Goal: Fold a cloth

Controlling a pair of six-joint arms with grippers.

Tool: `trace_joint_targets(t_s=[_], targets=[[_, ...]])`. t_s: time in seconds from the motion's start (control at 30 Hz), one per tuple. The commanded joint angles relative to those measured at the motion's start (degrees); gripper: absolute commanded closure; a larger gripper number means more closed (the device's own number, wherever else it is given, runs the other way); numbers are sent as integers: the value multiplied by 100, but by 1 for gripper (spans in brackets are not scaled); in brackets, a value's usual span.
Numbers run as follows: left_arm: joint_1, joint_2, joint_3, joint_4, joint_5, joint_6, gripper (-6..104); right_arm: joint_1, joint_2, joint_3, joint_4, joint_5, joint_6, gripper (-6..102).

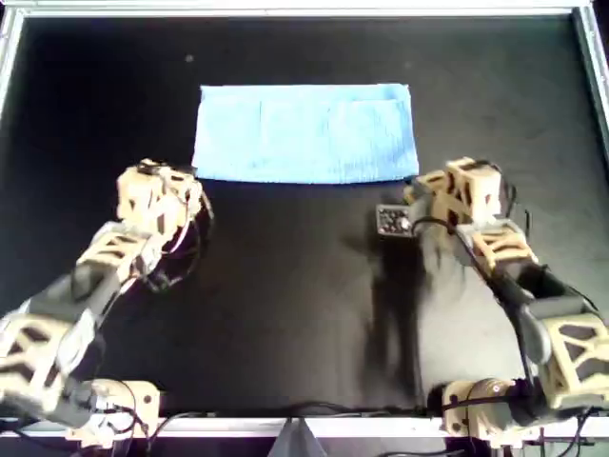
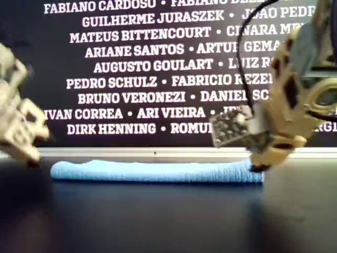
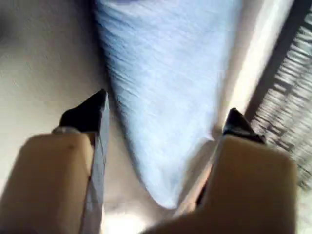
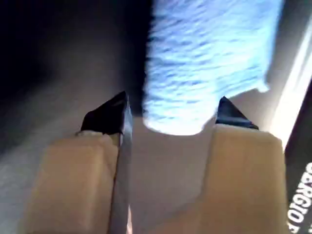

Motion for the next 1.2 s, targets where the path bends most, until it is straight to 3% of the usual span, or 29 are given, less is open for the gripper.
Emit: trace_joint_targets(t_s=[0.0,0.43,0.73,1.17], targets=[[-132,-88,-580,-70,-44,9,14,-35,-35,-703,264,35,18,24],[-123,-475,-949,-53,-44,-70,14,-35,-835,-1986,1055,35,18,24],[-123,-958,-2030,870,-35,0,14,-35,-993,-2232,1081,44,18,24],[-132,-1591,-2531,976,53,0,14,-35,-1556,-3138,1591,35,26,24]])
